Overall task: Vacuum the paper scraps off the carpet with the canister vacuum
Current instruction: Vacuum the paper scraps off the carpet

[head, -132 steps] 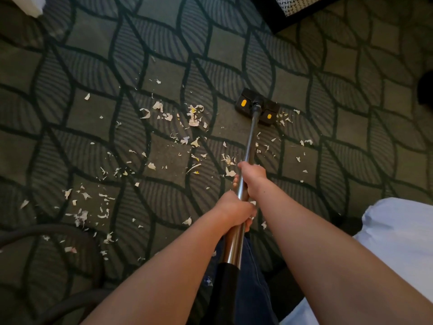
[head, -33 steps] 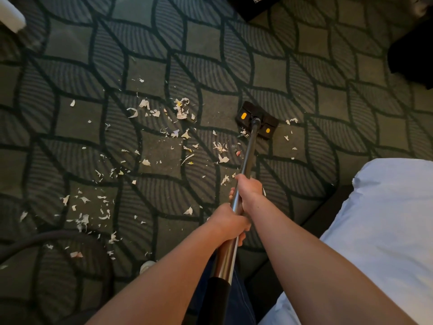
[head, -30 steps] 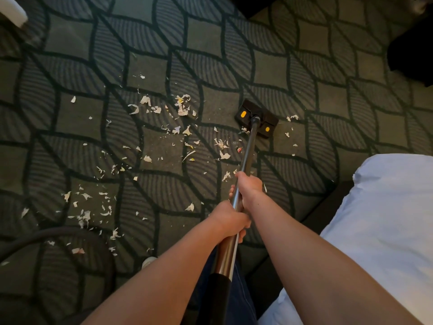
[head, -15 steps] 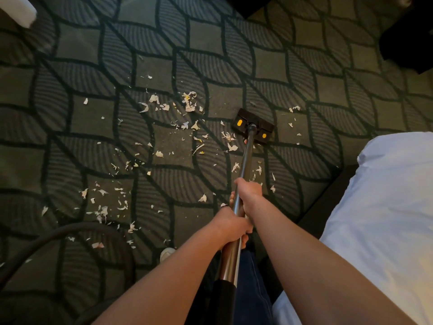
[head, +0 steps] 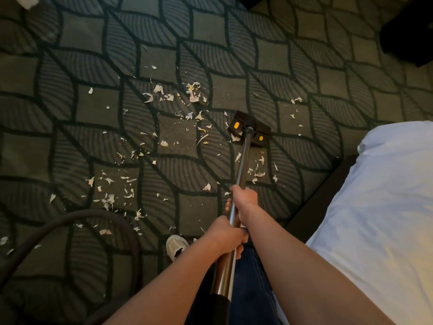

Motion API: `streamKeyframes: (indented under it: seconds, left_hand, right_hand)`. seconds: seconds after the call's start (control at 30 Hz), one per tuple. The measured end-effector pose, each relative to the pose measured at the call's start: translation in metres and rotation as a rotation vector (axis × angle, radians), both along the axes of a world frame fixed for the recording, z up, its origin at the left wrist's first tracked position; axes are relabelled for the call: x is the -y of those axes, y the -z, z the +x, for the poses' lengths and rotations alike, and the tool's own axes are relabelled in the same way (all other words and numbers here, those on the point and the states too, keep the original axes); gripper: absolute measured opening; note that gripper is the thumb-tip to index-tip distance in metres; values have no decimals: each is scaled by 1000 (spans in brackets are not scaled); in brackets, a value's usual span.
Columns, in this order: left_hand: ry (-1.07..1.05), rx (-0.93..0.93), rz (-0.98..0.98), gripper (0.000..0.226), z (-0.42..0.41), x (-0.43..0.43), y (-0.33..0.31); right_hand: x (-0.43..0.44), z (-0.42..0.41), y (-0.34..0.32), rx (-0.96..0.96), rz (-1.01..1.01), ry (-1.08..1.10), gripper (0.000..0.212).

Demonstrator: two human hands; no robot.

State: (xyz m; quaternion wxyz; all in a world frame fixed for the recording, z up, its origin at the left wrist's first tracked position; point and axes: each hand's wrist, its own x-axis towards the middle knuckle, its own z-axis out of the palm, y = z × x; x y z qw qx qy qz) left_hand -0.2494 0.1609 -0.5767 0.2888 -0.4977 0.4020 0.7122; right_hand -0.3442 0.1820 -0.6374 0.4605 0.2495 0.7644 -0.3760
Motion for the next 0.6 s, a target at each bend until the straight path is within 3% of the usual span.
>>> streamKeyframes:
  seconds: [0.3, 0.6]
  left_hand:
    - [3, -61, -46, 21, 5, -2, -17]
    - [30, -135, -69, 15, -44, 10, -30]
  right_hand:
    - [-2, 6, -10, -68, -20, 18, 27]
    - [7, -48, -22, -155, -62, 42, 31]
